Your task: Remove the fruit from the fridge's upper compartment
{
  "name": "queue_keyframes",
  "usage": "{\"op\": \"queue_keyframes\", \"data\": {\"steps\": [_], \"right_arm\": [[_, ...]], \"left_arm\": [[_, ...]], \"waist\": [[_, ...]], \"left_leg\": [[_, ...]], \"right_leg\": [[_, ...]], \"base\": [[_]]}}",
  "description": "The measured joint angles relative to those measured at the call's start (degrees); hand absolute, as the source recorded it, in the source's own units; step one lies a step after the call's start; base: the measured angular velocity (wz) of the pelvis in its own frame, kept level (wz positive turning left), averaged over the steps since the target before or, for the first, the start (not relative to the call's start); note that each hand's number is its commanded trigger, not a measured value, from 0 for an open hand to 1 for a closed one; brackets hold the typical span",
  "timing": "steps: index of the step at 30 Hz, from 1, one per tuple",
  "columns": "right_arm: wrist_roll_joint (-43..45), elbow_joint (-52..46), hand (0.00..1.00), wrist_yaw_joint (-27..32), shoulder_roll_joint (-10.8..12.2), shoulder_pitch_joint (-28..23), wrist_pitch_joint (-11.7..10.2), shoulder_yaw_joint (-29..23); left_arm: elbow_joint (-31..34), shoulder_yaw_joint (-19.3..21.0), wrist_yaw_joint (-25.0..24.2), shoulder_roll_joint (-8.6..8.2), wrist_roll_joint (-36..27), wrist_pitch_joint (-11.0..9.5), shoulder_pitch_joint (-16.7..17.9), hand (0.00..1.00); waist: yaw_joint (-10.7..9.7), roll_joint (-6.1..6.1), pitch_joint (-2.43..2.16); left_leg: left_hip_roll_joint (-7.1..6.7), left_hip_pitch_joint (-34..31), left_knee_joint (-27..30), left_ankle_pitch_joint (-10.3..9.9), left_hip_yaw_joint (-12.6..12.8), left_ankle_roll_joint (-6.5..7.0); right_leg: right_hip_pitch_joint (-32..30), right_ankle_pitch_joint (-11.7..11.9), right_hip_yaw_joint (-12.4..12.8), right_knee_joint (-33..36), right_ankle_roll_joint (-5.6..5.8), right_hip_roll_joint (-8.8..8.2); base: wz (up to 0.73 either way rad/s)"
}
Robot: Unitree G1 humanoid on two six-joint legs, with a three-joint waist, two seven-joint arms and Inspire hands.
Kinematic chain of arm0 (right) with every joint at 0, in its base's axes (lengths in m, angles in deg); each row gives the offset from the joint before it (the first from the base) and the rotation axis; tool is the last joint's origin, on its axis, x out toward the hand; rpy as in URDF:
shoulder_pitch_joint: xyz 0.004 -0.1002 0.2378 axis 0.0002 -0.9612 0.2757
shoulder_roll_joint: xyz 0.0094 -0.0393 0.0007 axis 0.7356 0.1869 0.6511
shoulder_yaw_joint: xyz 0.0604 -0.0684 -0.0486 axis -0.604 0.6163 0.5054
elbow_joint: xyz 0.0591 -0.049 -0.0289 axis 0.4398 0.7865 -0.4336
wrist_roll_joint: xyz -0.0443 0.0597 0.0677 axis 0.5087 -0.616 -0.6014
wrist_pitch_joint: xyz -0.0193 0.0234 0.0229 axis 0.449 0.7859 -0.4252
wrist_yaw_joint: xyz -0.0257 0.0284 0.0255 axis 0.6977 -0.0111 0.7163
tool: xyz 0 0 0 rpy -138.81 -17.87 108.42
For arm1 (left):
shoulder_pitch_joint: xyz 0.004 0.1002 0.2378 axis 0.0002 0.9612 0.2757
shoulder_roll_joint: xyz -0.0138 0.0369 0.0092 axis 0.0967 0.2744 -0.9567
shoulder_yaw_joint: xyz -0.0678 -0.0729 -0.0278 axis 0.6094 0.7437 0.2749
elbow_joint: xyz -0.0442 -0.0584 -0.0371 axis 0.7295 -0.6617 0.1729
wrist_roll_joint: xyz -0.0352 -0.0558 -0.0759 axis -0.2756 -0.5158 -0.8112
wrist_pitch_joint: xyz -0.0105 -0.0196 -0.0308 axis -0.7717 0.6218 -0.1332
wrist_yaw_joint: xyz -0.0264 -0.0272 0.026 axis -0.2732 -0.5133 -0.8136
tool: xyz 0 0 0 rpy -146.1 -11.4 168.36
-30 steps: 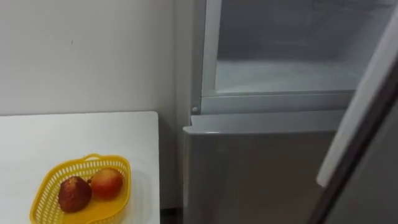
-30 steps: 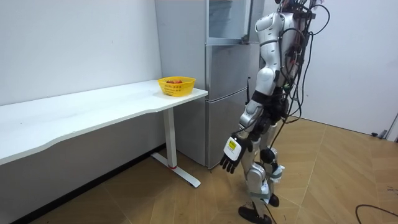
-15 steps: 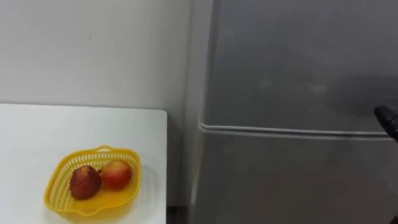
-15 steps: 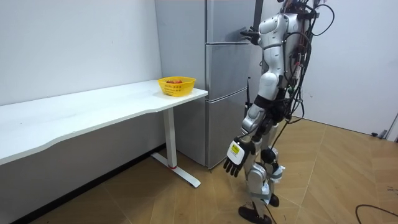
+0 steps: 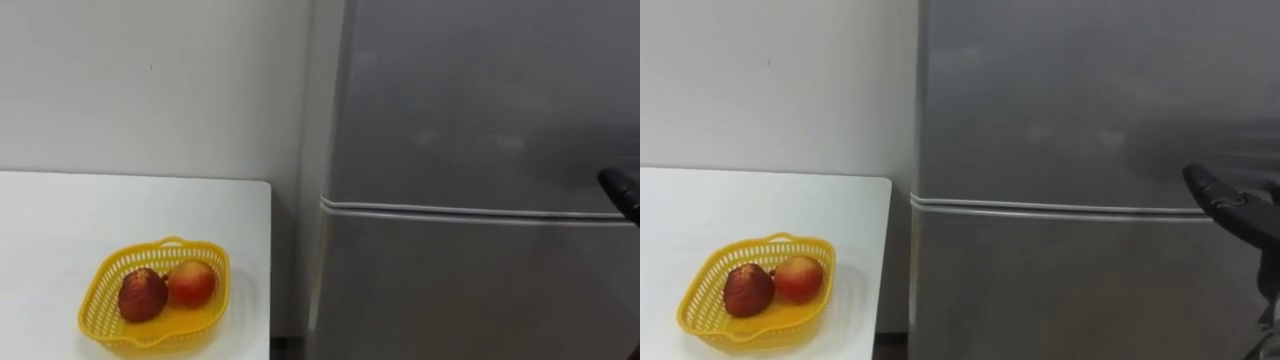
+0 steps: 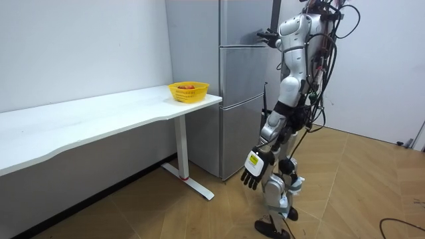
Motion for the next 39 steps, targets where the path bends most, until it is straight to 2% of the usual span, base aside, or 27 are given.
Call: {"op": "queue_keyframes", "data": {"steps": [6,10,13,16,18,22,23,26,28,29,32,34,35,39], "right_arm": [[0.13,-0.03,0.0,1.42,-0.44,-0.02,-0.07,-0.94],[0.16,-0.08,0.0,3.55,-1.13,-0.26,-0.19,-3.6],[2.63,-0.06,0.0,5.86,-1.23,-2.41,-0.67,-7.84],[4.83,1.96,0.0,7.98,-1.37,-6.52,-1.44,-11.52],[4.79,5.23,0.0,9.22,-1.36,-9.18,-1.43,-12.86],[4.88,18.96,0.0,10.68,-0.96,-15.15,-1.16,-12.84],[4.76,22.98,0.0,10.87,-0.3,-15.9,-0.52,-12.8],[4.77,31.76,0.0,10.61,0.94,-19.73,0.06,-11.78],[4.76,38.59,0.0,10.27,2.23,-21.03,0.34,-9.87],[4.81,42.71,0.0,9.49,3.74,-21.1,0.95,-9.69],[5.02,52.95,0.0,7.26,6.53,-21.4,1.92,-8.15],[5.6,57.54,0.0,5.61,7.71,-22.02,3.53,-6.49],[6.33,60.29,0.0,4.42,8.12,-22.54,4.01,-5.47],[8.02,68.32,0.0,0.27,8.96,-23.12,4.39,-3.07]], "left_arm": [[-0.05,-0.03,0.16,-0.2,-0.08,0.0,-0.11,0.0],[0.17,0.0,1.31,-0.21,-0.29,0.01,0.16,0.0],[1.04,0.16,1.29,-0.11,-0.35,0.0,0.18,0.0],[1.31,0.34,1.33,-0.13,-0.58,0.01,0.32,0.0],[1.61,1.11,1.35,-0.21,-0.57,0.04,0.25,0.0],[2.13,1.48,2.84,-0.23,-0.68,0.06,-0.25,0.0],[2.13,1.45,2.98,-0.34,-0.71,0.08,-0.46,0.0],[2.32,1.5,2.95,-0.56,-0.62,0.56,-0.88,0.0],[2.13,1.53,3.17,-0.57,-0.67,0.92,-1.15,0.0],[2.05,1.36,3.17,-0.78,-0.67,1.13,-1.15,0.0],[1.6,1.4,3.18,-2.06,-0.56,1.44,-0.88,0.0],[1.54,1.39,3.07,-2.4,-0.45,2.23,-0.65,0.0],[1.36,1.4,2.88,-2.46,-0.43,2.46,-0.82,0.0],[0.57,1.61,2.18,-2.42,0.14,3.03,-1.1,0.0]], "waist": [[-0.61,0.44,-0.01],[-2.02,0.62,-0.06],[-3.06,0.77,-0.13],[-3.62,1.18,-0.62],[-3.67,1.18,-0.62],[-4.4,1.5,-0.52],[-4.32,1.42,-0.32],[-4.42,2.19,-0.41],[-4.38,2.18,-0.4],[-4.4,2.24,-0.38],[-4.07,2.56,-0.35],[-3.81,2.67,-0.33],[-3.07,3.11,-0.21],[-2.62,3.53,-0.15]], "left_leg": [[0.0,-0.16,0.4,0.03,-0.18,0.05],[0.02,-0.39,0.43,0.02,-0.16,0.04],[-0.03,-1.25,0.52,0.02,-1.18,0.03],[-0.02,-1.45,0.51,0.03,-1.43,0.02],[0.04,-1.15,0.38,0.03,-1.36,0.01],[0.12,-0.07,-0.52,0.03,-1.02,-0.01],[0.05,-0.2,-0.69,0.04,-0.85,-0.02],[-0.14,-0.1,-0.77,0.01,-0.53,-0.01],[-0.11,0.09,-0.81,0.02,-0.5,-0.02],[-0.07,0.12,-0.73,0.02,-0.42,-0.02],[-0.11,0.65,-0.82,0.03,-0.34,-0.02],[-0.12,1.08,-0.82,0.03,-0.4,-0.02],[-0.14,1.13,-0.71,0.02,-0.51,-0.02],[-0.39,1.01,-0.74,0.02,-1.73,-0.02]], "right_leg": [[0.15,0.12,-0.17,-0.43,0.04,0.06],[0.14,0.13,-0.47,-0.81,0.05,0.09],[-0.02,0.11,-1.65,-1.12,0.08,-0.02],[0.18,0.12,-1.81,-1.62,0.07,-0.01],[0.39,0.12,-1.61,-1.77,0.07,0.03],[1.31,0.07,-1.21,-1.82,0.08,-0.12],[0.9,0.0,-0.58,-1.71,0.09,-0.1],[0.89,-0.27,0.09,-1.82,0.26,-0.17],[1.03,-0.32,0.18,-1.72,0.24,-0.13],[1.02,-0.29,0.37,-1.73,0.2,-0.06],[1.34,-0.35,0.76,-1.75,0.24,-0.02],[1.84,-0.51,0.76,-1.85,0.26,-0.04],[1.93,-0.51,0.89,-1.91,0.27,-0.04],[2.07,-0.59,-0.17,-2.73,0.34,-0.2]], "base": [[0.03],[0.06],[0.19],[0.07],[-0.02],[-0.04],[-0.16],[-0.08],[0.02],[-0.04],[-0.02],[0.0],[0.0],[0.14]]}}
